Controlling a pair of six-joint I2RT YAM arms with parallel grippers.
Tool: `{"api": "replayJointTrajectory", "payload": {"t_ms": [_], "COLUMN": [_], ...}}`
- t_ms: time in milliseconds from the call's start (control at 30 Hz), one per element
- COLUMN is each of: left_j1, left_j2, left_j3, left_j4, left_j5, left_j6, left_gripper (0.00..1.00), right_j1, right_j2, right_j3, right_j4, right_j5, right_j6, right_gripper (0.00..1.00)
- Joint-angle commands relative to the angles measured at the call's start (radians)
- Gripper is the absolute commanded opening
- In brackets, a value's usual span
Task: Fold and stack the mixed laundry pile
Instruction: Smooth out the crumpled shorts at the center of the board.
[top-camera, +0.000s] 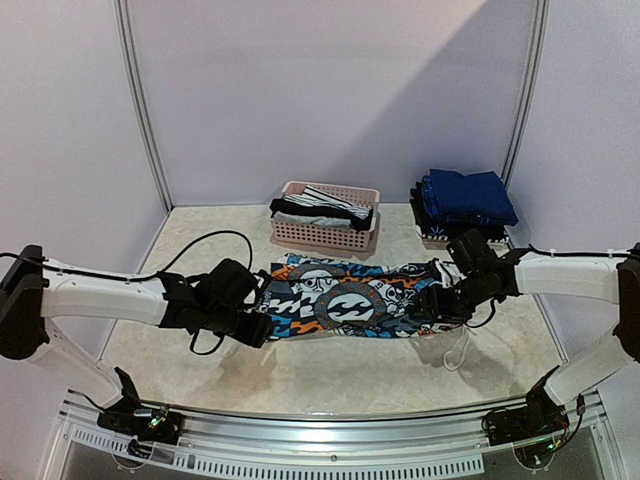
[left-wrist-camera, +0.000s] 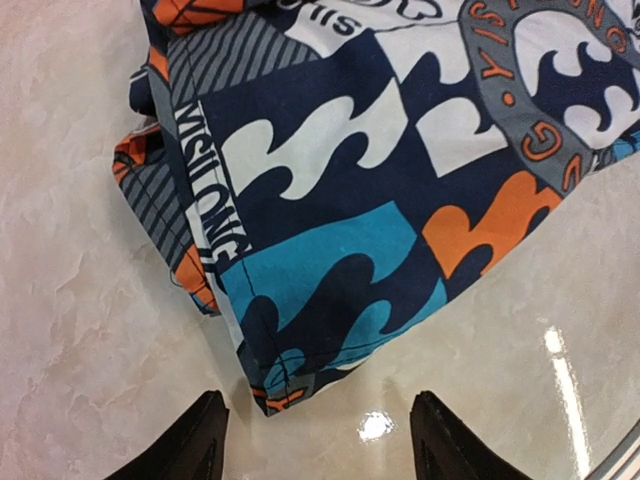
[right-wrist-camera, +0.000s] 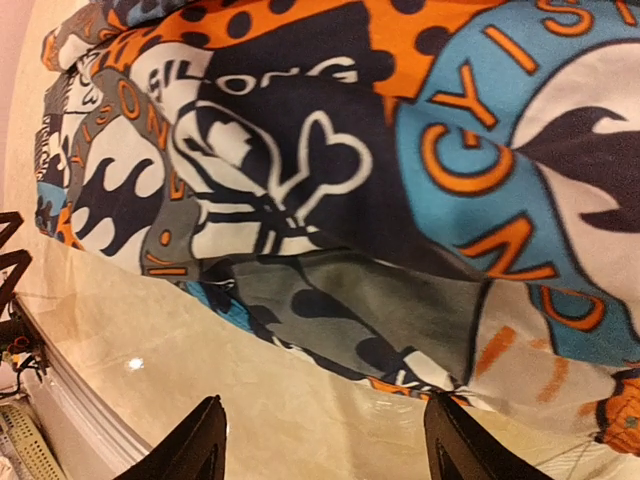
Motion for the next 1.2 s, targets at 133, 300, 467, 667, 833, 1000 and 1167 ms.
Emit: {"api": "replayJointTrajectory", "payload": {"t_ms": [133, 300, 467, 667, 833, 1000, 1167], "left_j1": [0.013, 0.04, 0.044, 0.099, 0.138, 0.167, 0.172], "left_j2": [0.103, 0.145, 0.105, 0.071, 0.066, 0.078, 0.091], "left_j3": [-0.012, -0.011, 0.009, 0.035, 0.043, 0.03, 0.027], "left_j4": [0.073, 0.132, 0.102, 0.044, 0.013, 0.013, 0.026], "left_j5": [-0.01, 0.062, 0.044, 0.026, 0.011, -0.044, -0.03], "left_j6": [-0.027, -0.022, -0.004, 0.024, 0.039, 0.03, 0.027], "left_gripper": [0.45, 0.12, 0.0, 0.0, 0.0, 0.0, 0.06], "right_j1": [0.087, 0.089, 0.088, 0.088, 0.088, 0.087, 0.087], "right_j2": [0.047, 0.102, 0.175, 0.213, 0.196, 0.167, 0.148], "right_j3": [0.042, 0.051, 0.078, 0.07, 0.047, 0.031, 0.042], "right_j4": [0.071, 0.098, 0.07, 0.008, -0.038, -0.053, -0.036], "right_j5": [-0.091, -0.074, -0.004, 0.027, 0.051, 0.065, 0.031], "right_j6": [-0.023, -0.024, -0.033, -0.037, -0.038, -0.033, -0.038], "right_gripper": [0.66, 0.63, 0.6, 0.6, 0.59, 0.6, 0.6]}}
